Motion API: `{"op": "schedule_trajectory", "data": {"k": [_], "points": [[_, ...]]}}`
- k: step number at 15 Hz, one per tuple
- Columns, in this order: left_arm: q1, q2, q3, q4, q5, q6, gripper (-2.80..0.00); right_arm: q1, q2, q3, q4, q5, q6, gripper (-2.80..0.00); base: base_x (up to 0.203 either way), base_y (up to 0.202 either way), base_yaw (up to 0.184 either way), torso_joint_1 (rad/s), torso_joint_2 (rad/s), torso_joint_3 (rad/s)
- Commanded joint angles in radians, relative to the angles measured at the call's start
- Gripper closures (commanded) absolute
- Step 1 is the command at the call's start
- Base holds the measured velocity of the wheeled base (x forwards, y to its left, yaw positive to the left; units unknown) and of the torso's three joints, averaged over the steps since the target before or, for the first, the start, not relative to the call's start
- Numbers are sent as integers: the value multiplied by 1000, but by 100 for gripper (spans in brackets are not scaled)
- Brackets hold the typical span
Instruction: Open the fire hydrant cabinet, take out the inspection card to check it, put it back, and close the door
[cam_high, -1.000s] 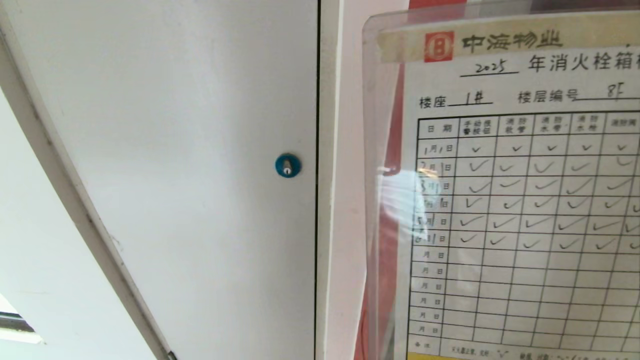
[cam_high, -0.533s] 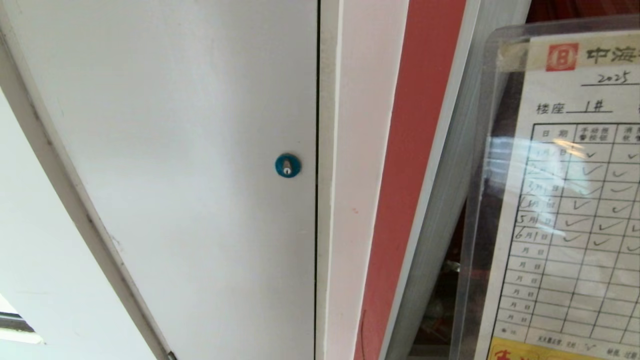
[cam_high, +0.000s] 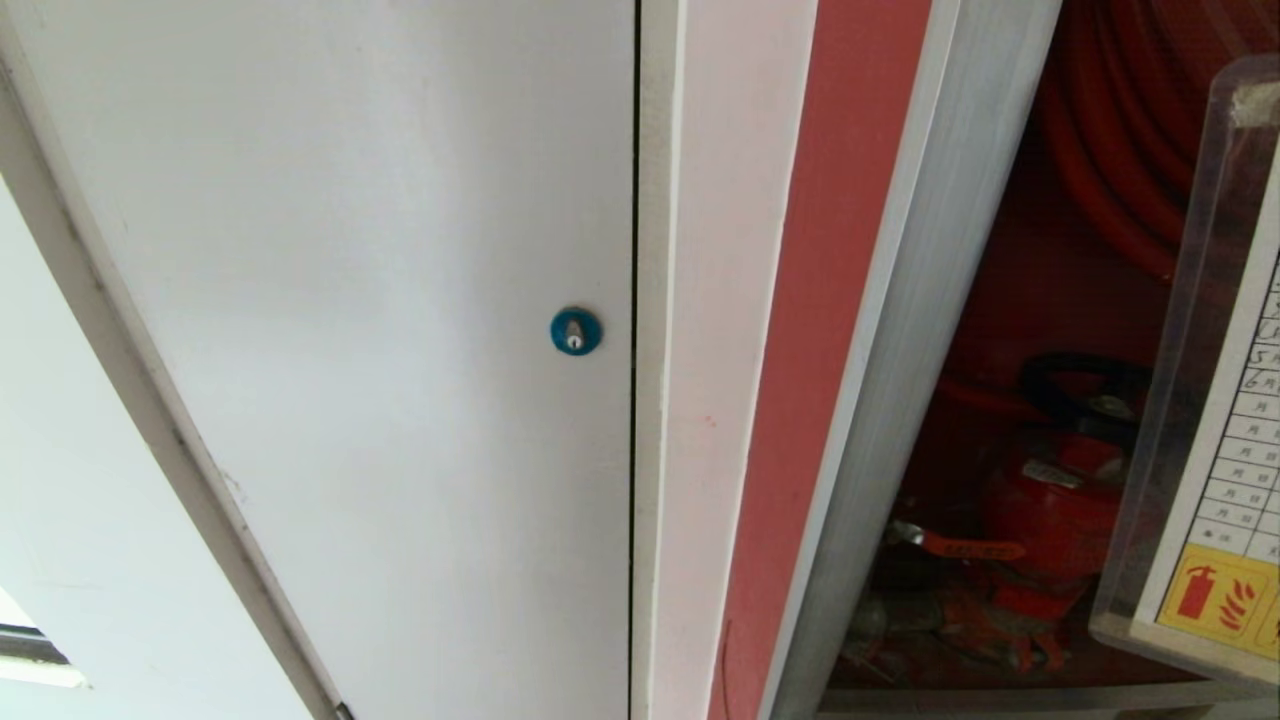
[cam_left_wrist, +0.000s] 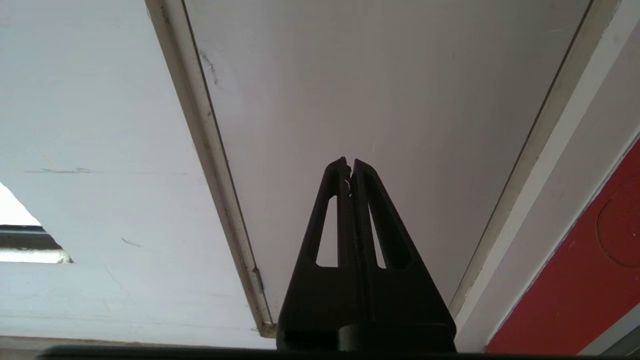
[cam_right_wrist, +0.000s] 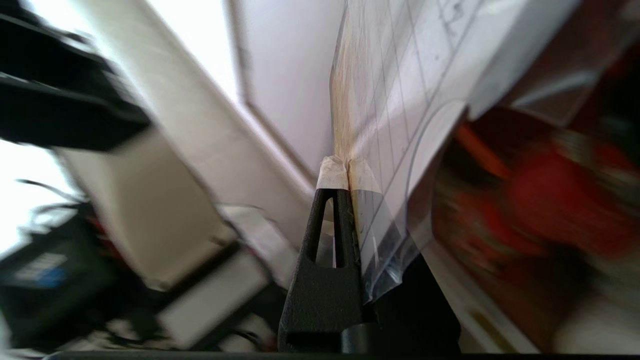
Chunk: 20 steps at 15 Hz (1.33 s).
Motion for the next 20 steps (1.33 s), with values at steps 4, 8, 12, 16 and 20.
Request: {"op": "schedule_trajectory", "data": {"k": [4, 8, 12, 16, 20], "points": [[0, 0, 3, -1, 0, 0, 0, 0, 7, -92, 168, -289, -149, 0, 0, 0, 0, 0, 0, 0], [0, 0, 3, -1, 0, 0, 0, -1, 52, -102, 184, -530, -319, 0, 0, 0, 0, 0, 0, 0], [0, 0, 3, -1, 0, 0, 0, -34, 132, -188, 236, -666, -479, 0, 0, 0, 0, 0, 0, 0], [0, 0, 3, -1, 0, 0, 0, -277, 220, -306, 268, -679, -750, 0, 0, 0, 0, 0, 0, 0], [0, 0, 3, -1, 0, 0, 0, -420, 306, -350, 263, -674, -992, 0, 0, 0, 0, 0, 0, 0]]}}
